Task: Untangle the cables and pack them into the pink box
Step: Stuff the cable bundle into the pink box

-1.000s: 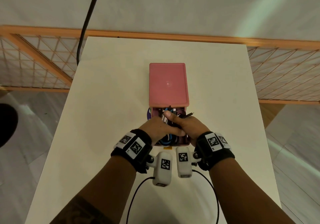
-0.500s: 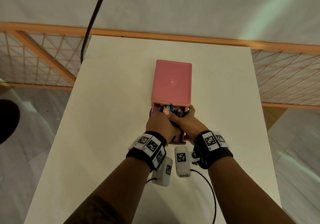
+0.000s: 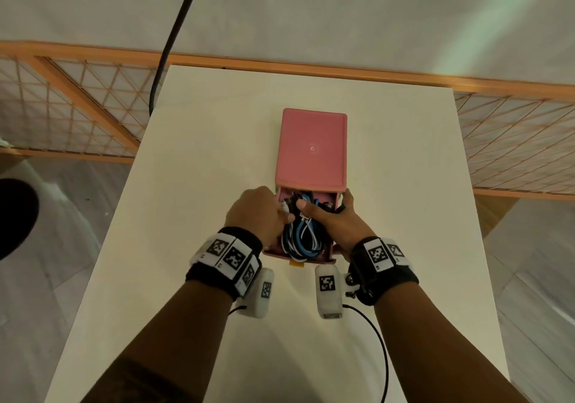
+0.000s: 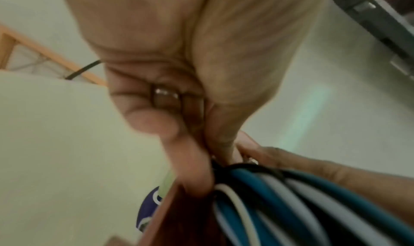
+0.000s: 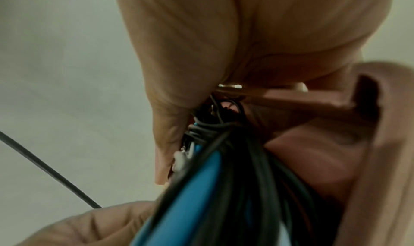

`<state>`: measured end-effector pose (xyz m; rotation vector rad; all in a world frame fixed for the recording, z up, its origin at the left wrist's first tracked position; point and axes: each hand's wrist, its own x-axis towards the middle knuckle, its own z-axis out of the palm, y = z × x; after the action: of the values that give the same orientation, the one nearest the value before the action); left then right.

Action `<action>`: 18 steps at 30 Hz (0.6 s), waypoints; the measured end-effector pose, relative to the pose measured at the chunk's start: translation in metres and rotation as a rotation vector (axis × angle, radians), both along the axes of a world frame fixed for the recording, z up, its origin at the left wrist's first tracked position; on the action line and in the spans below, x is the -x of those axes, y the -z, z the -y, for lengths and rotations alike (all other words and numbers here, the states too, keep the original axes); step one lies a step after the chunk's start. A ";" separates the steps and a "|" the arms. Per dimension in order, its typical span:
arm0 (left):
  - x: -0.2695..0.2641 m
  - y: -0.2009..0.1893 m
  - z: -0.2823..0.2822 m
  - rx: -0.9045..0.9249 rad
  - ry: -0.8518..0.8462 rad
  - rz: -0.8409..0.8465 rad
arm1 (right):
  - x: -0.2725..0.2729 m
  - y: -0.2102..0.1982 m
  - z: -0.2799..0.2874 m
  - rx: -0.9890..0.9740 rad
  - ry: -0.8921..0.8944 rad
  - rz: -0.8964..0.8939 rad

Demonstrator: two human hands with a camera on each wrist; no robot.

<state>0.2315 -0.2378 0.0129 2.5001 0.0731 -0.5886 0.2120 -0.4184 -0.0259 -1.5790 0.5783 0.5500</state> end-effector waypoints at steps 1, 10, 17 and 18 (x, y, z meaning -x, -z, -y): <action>0.001 0.001 -0.002 0.054 -0.061 0.088 | 0.000 0.000 0.000 -0.004 0.006 0.006; 0.006 0.039 -0.009 0.702 -0.113 -0.171 | -0.007 0.002 0.005 -0.010 -0.083 0.057; -0.013 0.052 0.000 0.722 -0.024 -0.063 | -0.013 0.002 0.014 0.026 -0.095 0.002; -0.014 0.054 -0.001 0.689 -0.042 -0.060 | -0.014 0.001 0.013 0.042 -0.090 0.006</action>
<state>0.2456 -0.2366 -0.0406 1.8103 -0.0491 -0.5540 0.2259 -0.4315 -0.0272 -1.6518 0.5193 0.6043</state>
